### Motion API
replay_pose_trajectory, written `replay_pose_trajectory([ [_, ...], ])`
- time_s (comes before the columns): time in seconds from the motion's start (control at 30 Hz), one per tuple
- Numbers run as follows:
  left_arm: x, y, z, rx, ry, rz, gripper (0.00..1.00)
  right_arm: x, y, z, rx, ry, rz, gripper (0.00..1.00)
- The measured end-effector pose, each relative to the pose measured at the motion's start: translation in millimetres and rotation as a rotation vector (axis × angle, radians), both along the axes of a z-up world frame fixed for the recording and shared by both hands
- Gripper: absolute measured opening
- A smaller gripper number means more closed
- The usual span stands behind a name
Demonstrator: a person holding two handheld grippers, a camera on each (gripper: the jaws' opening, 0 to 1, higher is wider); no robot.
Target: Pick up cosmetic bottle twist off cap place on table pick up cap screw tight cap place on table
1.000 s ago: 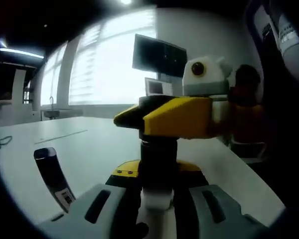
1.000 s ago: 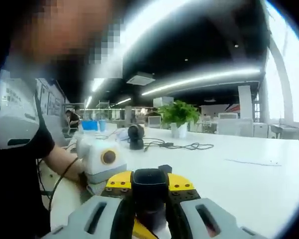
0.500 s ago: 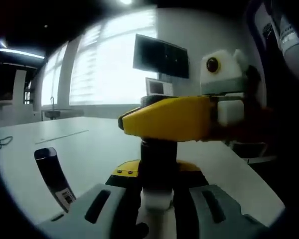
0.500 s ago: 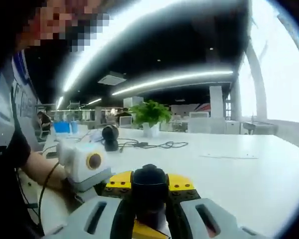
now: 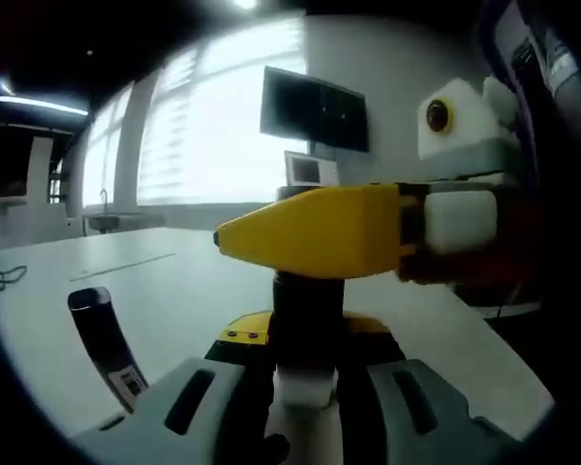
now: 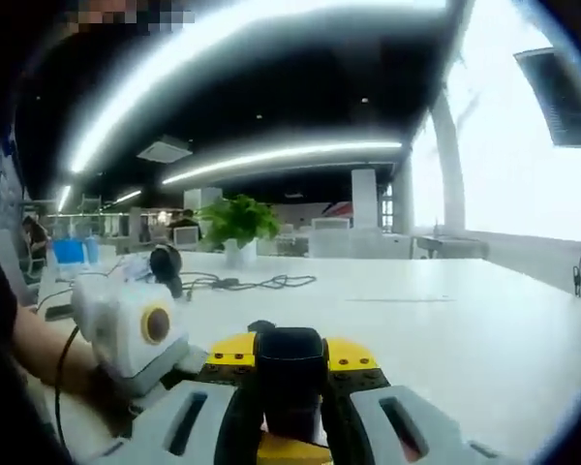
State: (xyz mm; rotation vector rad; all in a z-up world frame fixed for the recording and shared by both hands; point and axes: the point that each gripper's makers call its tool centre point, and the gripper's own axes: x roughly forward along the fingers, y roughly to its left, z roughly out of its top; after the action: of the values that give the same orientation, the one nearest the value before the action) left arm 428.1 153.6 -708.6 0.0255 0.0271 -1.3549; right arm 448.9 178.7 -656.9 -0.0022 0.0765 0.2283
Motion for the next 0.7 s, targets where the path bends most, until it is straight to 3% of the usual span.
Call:
replay_pose_trajectory([
  [0.1, -1.4, -0.9, 0.1, 0.002, -0.013, 0.004, 0.14, -2.0, -4.8, 1.5, -0.001, -0.026, -0.086, 0.16],
  [0.27, 0.5, 0.1, 0.1, 0.002, -0.005, 0.012, 0.14, 0.8, -5.5, 0.6, 0.006, -0.012, -0.129, 0.16],
  [0.6, 0.7, 0.1, -0.1, 0.001, -0.008, 0.014, 0.14, -0.6, -6.4, 0.1, 0.016, -0.017, -0.144, 0.17],
  [0.7, 0.6, 0.3, 0.2, 0.0, -0.012, 0.013, 0.14, -1.4, -3.2, 1.1, 0.052, -0.016, -0.096, 0.2],
])
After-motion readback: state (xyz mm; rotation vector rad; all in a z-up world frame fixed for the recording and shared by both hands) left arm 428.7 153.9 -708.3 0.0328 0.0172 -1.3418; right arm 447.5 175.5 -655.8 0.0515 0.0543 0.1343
